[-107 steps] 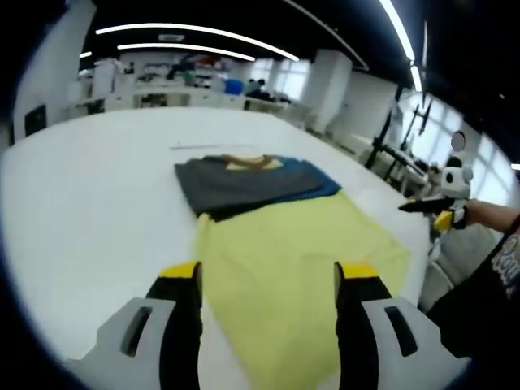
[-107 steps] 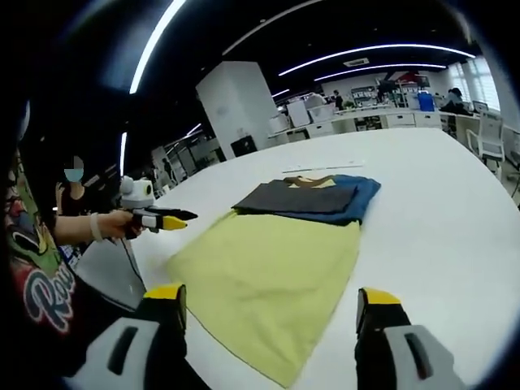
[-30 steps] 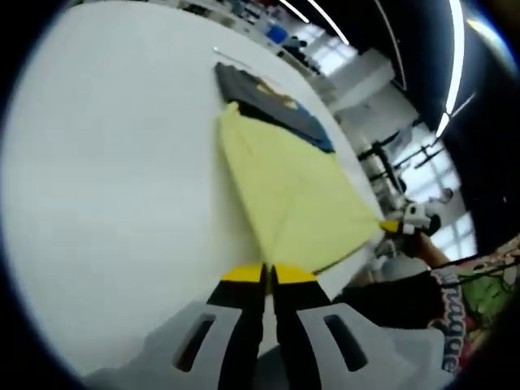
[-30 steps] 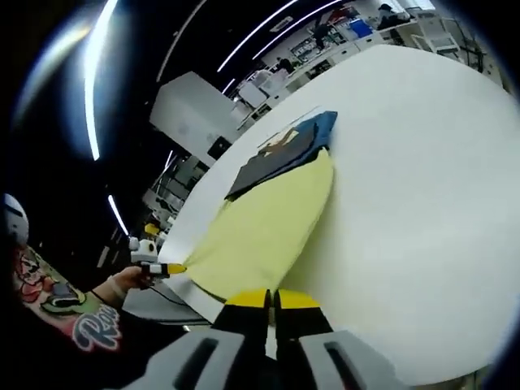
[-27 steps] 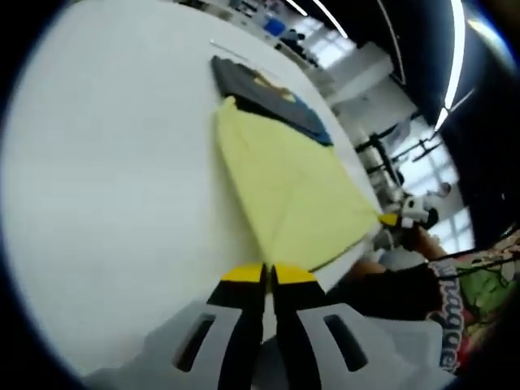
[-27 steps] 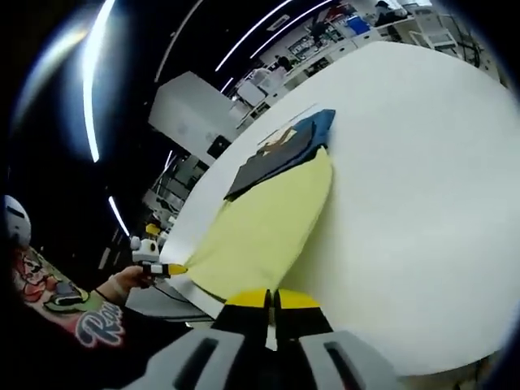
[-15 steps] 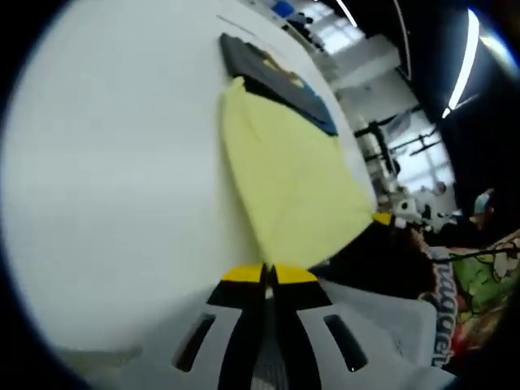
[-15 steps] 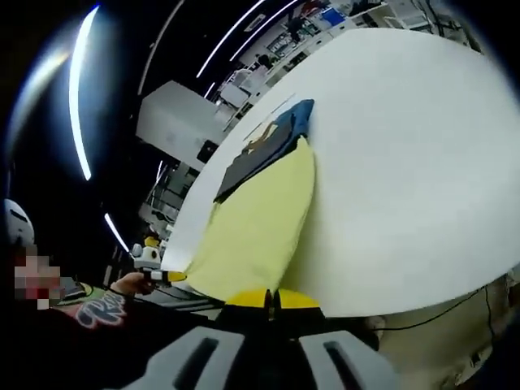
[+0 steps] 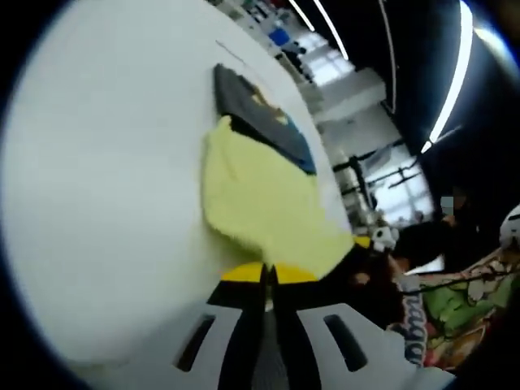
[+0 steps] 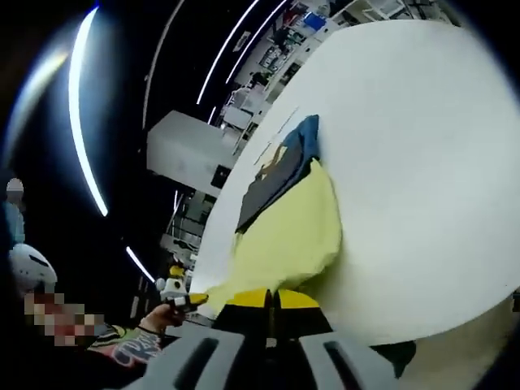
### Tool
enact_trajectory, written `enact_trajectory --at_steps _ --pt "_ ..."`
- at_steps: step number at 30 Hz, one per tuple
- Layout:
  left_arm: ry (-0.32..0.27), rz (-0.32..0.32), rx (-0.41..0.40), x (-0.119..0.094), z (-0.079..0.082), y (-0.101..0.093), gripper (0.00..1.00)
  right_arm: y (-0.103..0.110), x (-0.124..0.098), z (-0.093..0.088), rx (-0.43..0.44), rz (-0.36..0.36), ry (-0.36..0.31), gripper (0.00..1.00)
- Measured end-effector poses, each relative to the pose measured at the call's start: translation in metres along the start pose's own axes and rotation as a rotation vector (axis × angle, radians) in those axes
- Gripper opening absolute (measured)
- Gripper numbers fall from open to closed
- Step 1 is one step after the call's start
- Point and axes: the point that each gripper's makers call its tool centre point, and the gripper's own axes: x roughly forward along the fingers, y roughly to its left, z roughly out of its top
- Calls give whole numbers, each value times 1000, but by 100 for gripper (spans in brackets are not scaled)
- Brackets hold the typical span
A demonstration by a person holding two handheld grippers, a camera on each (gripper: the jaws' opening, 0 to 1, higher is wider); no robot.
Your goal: Fold the garment on the visible template until the final outline fits inside the template.
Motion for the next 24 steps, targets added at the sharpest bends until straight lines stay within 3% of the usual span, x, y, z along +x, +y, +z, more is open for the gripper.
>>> enact_trajectory --at_steps 3,8,13,17,20,24 --pt "-95 -57 -31 2 31 -12 0 6 5 18 -10 25 -12 0" --pt "-162 -78 6 7 70 -19 0 20 23 57 -7 86 -61 0" --pt "-258 -98 -19 15 113 -17 0 22 36 95 4 116 -98 0" --pt "-301 -98 -27 27 141 -10 0 20 48 117 -27 84 -101 0" --pt "-319 -96 -36 36 154 -8 0 26 57 128 -26 94 -118 0" --pt "-344 -85 -39 47 175 -3 0 18 70 150 -40 73 -117 0"
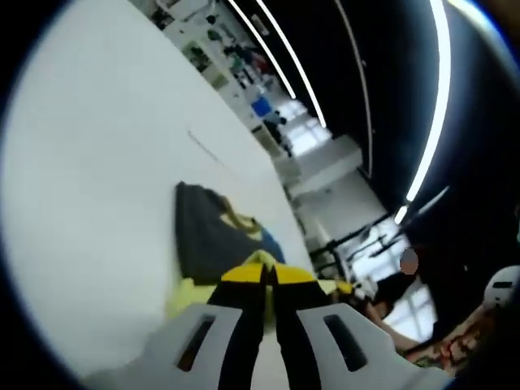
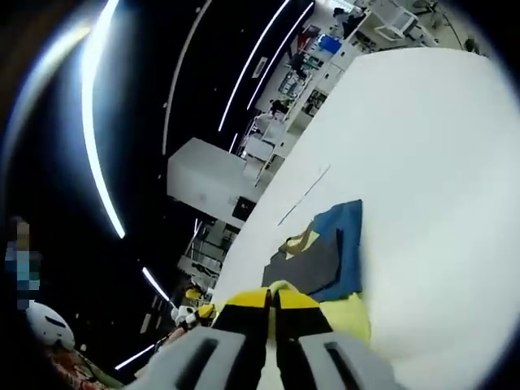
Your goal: Fold the garment on the visible template until the final outline fits inside the template.
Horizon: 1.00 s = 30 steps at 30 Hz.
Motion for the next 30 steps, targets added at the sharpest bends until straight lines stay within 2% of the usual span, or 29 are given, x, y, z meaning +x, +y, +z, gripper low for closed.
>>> enact_trajectory --at_steps 4,15,21,30 --pt "-42 1 -4 14 18 2 0 2 14 19 -17 6 -9 0" --pt "-86 34 -5 58 51 18 0 -17 54 63 -40 -33 -37 0" --pt "-87 69 -14 77 58 34 0 -38 72 74 -45 -77 -25 0" --pt "-87 124 -36 99 66 62 0 -65 96 80 -33 -125 -14 0"
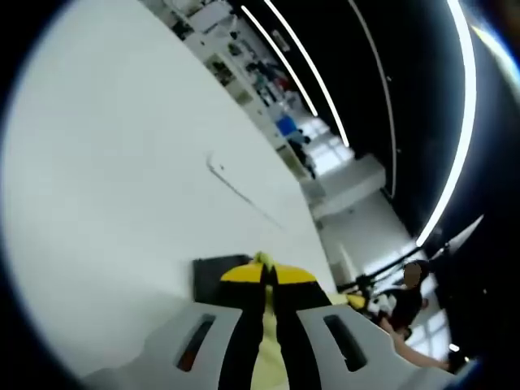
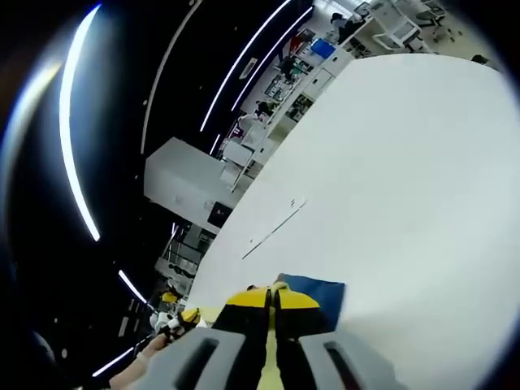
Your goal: Fold the garment on the visible template until the final outline fits inside the template.
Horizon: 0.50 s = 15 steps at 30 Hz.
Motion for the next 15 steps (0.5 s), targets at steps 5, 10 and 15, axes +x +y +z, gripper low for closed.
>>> enact_trajectory --at_steps 5,10,15 --pt "-1 29 -12 8 -3 13 0 -14 13 0 14 -22 6 0" --pt "25 69 -25 14 -10 28 0 -32 21 -5 23 -66 28 0" --pt "40 99 -9 14 -13 36 0 -42 25 -8 24 -92 38 0"
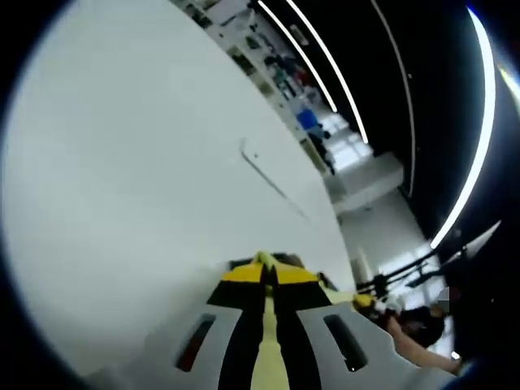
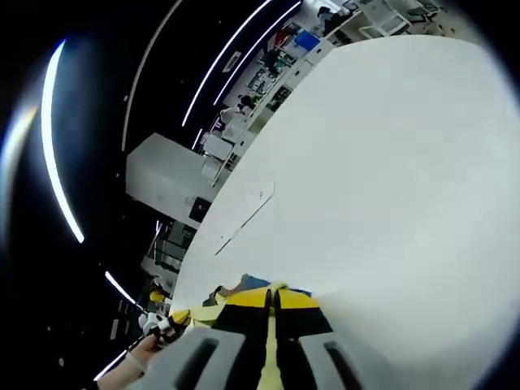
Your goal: Fold the garment on the visible template until the final outline fits inside the template.
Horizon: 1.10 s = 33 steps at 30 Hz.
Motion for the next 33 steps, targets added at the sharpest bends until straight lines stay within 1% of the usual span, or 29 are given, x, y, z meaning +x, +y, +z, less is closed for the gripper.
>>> enact_trajectory --at_steps 3,6,8,13,16,17,18,21,23,24,25,27,28,30,33 --pt "23 37 26 1 -6 10 0 -8 3 -2 -2 -23 11 0" --pt "31 46 21 2 -7 15 0 -13 4 -5 -12 -37 20 0" --pt "39 53 33 2 -7 14 0 -13 4 -5 -15 -38 23 0" --pt "40 50 63 5 -6 16 0 -11 4 -5 -26 -31 22 0" --pt "40 38 73 6 -5 15 0 -9 3 -5 -71 -24 20 0" --pt "37 37 73 5 -4 15 0 -7 3 -2 -108 -14 1 0" --pt "34 34 76 5 -3 15 1 -6 1 -1 -121 -22 -5 2" --pt "24 39 80 3 0 16 3 -1 -3 3 -119 -6 -15 9" --pt "19 34 66 2 2 14 2 -2 -4 5 -101 -11 -21 8" --pt "21 18 52 2 1 11 2 -2 -5 5 -82 -2 -11 5" --pt "21 17 47 1 2 10 2 -3 -5 3 -67 -4 -3 3" --pt "19 12 33 0 2 6 2 -3 -5 2 -70 -6 -3 2" --pt "22 9 33 -1 2 3 2 -1 -5 -2 -69 2 19 0" --pt "32 1 34 -2 0 1 2 -1 -3 -6 -63 6 31 0" --pt "44 -3 7 -1 -1 0 2 -1 2 -8 -73 2 36 0"
